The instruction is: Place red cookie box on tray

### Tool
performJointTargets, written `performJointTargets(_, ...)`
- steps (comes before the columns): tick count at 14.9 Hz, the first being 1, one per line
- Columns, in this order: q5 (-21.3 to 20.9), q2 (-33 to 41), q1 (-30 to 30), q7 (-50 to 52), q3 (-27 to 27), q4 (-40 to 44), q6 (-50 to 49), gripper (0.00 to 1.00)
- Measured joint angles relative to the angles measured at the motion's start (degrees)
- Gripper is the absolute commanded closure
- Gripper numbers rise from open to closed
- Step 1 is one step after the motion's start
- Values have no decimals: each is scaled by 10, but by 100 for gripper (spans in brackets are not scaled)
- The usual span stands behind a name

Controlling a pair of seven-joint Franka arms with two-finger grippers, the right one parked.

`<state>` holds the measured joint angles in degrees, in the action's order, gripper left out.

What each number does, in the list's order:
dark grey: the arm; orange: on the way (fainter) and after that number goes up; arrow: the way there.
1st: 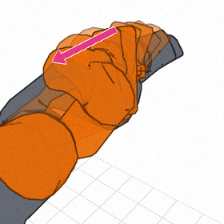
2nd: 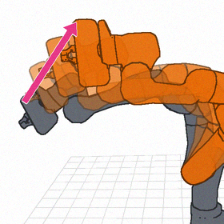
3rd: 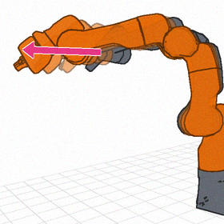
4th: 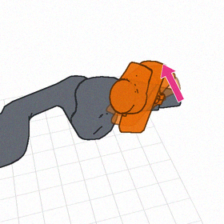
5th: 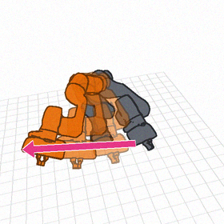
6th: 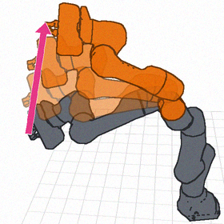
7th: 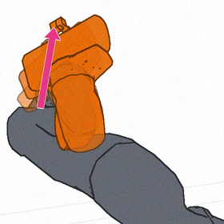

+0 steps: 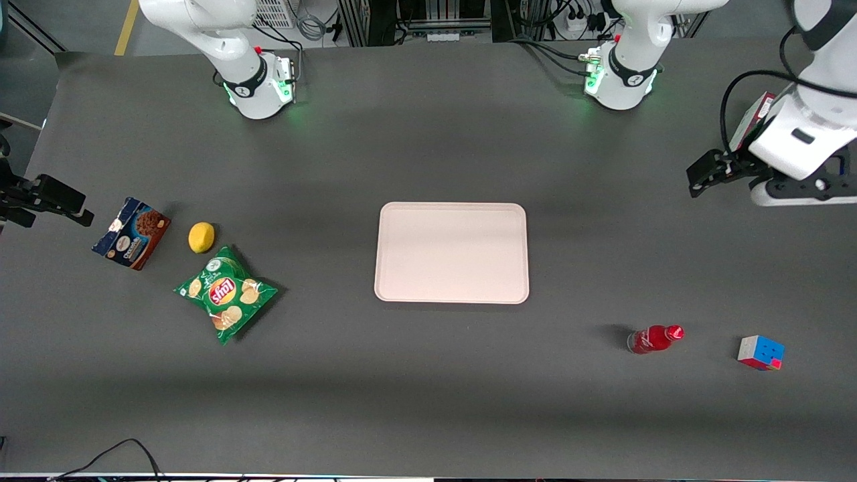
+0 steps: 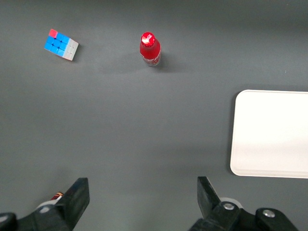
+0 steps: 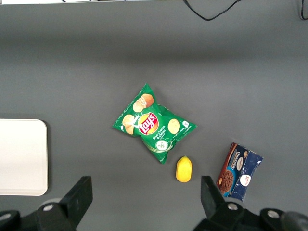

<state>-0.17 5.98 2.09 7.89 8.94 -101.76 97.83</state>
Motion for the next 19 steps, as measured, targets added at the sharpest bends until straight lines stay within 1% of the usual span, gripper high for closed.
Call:
performJointTargets(8, 2, 1, 1, -44, -20, -6, -6, 0)
performJointTargets(9, -3, 1, 1, -53, -21, -9, -10, 0)
performJointTargets(11, -23, 0, 1, -105, -35, -25, -17, 0)
performJointTargets(14, -33, -2, 4, -215, -100, -80, -8, 0)
performJointTargets(17, -37, -3, 8, -336, -180, -150, 40, 0)
performJointTargets(19, -54, -2, 13, -408, -221, -198, 84, 0)
